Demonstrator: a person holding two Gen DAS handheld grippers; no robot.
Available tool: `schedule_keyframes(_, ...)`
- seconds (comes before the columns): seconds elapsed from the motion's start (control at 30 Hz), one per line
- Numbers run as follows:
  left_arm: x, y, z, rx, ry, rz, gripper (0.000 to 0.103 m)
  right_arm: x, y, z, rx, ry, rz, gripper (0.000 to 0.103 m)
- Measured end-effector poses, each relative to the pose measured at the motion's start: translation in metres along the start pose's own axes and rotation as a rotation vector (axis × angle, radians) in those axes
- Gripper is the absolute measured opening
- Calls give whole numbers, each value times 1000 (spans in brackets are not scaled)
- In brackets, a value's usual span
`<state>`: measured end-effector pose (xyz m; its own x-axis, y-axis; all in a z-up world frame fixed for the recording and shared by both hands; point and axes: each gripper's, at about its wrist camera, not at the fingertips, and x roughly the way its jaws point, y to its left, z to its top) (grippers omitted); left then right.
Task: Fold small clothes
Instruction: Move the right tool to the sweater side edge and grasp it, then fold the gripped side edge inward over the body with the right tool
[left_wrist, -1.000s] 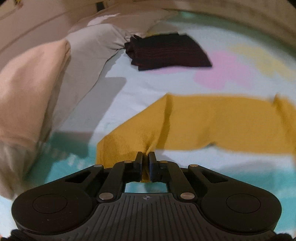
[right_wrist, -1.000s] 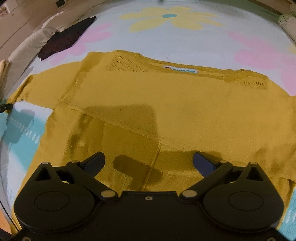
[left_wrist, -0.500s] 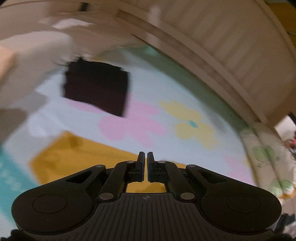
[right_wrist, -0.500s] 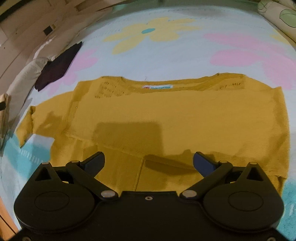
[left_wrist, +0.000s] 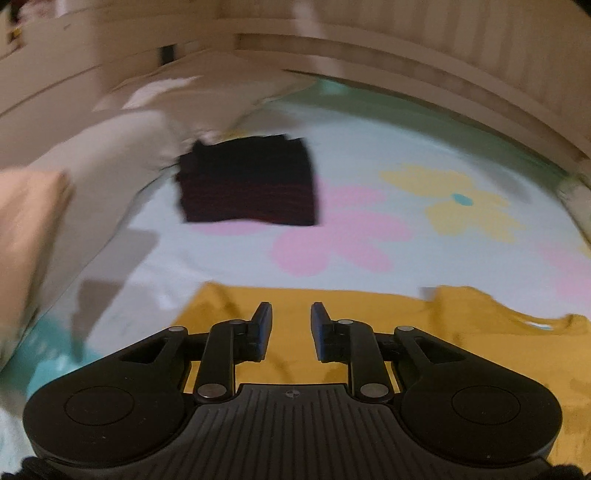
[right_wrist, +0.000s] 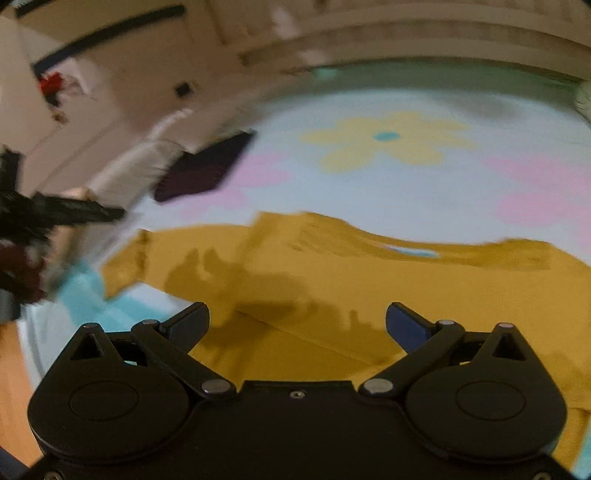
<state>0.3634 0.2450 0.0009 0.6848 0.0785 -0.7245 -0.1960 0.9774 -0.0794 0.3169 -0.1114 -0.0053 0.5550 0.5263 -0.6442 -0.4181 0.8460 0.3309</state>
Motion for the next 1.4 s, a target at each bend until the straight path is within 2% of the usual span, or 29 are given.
schedule_keyframes(0.13,-1,31,-6,-17,15,42,27,26,37,-1,38,18,56,102)
schedule_keyframes(0.27,3,56,-13,-46,39,51,29,70,73,0,38,98,162,101)
schedule_keyframes(0.37,8,69,-16,-68,61,60,29,110,100,3,83,198,269,89)
schedule_keyframes(0.4,9,73,-17,-72,68,63,29,120,107,3,93,225,283,89)
schedule_keyframes(0.43,10,75,-18,-76,73,65,29,130,116,2,96,241,291,89)
schedule_keyframes(0.47,10,78,-18,-79,78,68,29,140,126,3,84,246,286,84)
schedule_keyframes(0.53,11,82,-19,-82,87,72,29,155,143,2,56,250,273,75)
schedule_keyframes(0.6,10,87,-19,-86,80,77,29,173,157,2,54,250,269,60)
schedule_keyframes(0.63,9,89,-20,-89,76,79,29,179,162,3,59,245,269,59)
schedule_keyframes(0.83,6,100,-19,-129,62,89,29,212,178,0,139,218,298,59)
schedule_keyframes(0.97,6,103,-18,-134,55,89,29,221,178,-6,206,193,316,68)
schedule_keyframes(1.07,6,103,-18,-139,52,91,29,227,181,-4,249,192,329,69)
schedule_keyframes(1.13,5,103,-17,-142,50,91,29,232,183,-1,262,192,331,62)
schedule_keyframes(1.17,4,103,-17,-142,48,92,29,237,184,-1,266,204,337,45)
schedule_keyframes(1.2,4,103,-17,-142,47,93,29,241,184,-1,279,226,351,16)
schedule_keyframes(1.27,3,102,-16,-138,46,92,29,240,182,-1,299,238,353,13)
schedule_keyframes(1.4,2,102,-15,-146,45,92,29,210,179,16,236,171,350,12)
